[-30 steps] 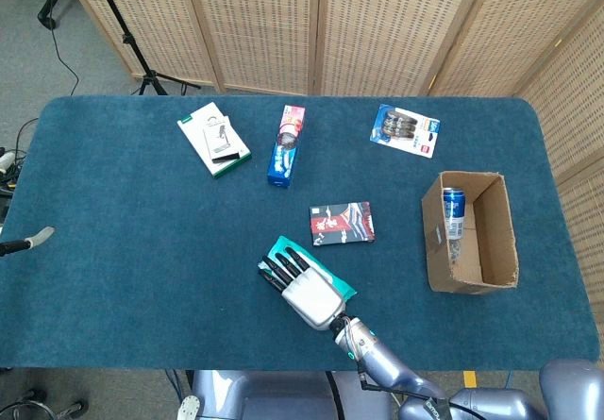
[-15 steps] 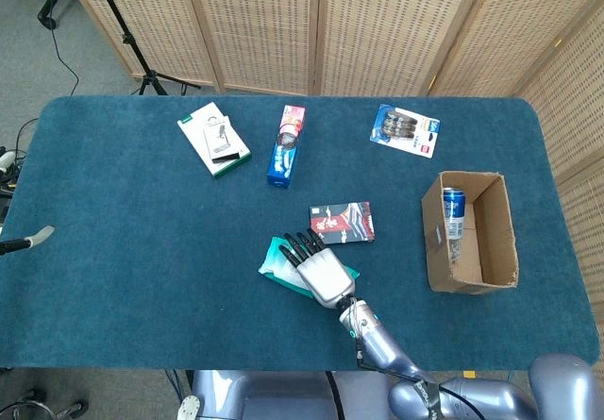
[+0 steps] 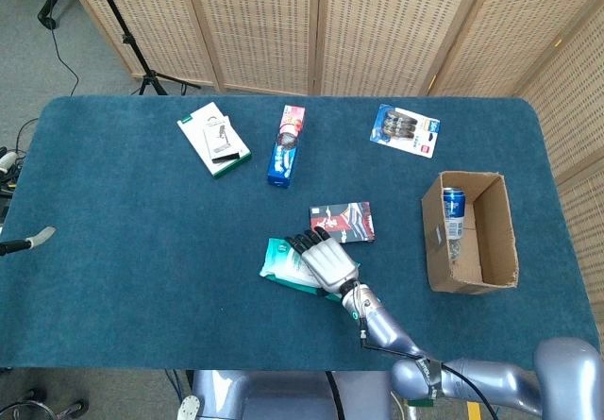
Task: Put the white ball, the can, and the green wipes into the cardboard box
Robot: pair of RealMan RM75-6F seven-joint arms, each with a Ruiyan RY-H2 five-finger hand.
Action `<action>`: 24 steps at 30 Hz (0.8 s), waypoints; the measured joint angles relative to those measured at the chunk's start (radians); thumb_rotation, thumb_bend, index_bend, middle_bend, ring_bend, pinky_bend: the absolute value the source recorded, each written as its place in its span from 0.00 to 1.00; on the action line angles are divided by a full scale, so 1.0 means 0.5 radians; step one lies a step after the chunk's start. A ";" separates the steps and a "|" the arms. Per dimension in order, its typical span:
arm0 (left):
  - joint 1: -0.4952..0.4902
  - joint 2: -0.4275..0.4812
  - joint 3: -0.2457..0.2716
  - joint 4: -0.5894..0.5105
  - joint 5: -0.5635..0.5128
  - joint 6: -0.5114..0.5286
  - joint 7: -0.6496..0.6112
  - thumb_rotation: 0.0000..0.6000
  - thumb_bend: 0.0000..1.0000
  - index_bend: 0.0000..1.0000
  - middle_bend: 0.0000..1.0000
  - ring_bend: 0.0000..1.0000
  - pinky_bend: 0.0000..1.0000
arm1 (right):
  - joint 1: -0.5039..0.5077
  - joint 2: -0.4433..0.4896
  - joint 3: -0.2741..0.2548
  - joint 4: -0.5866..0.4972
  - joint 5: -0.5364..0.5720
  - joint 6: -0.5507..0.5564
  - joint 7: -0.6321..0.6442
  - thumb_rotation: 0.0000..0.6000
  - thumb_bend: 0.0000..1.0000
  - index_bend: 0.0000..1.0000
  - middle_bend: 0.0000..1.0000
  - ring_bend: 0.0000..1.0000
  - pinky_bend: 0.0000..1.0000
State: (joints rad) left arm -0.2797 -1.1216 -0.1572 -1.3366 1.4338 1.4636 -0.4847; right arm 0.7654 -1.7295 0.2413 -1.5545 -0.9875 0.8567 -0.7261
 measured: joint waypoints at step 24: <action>0.009 0.027 -0.001 -0.050 0.043 -0.034 -0.004 1.00 0.00 0.00 0.00 0.00 0.17 | -0.035 0.443 0.263 -0.421 -0.458 0.336 0.703 1.00 0.75 0.59 0.72 0.66 0.39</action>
State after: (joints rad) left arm -0.2750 -1.1081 -0.1575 -1.3614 1.4554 1.4467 -0.4866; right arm 0.7477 -1.5081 0.3727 -1.7649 -1.2168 1.0249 -0.3744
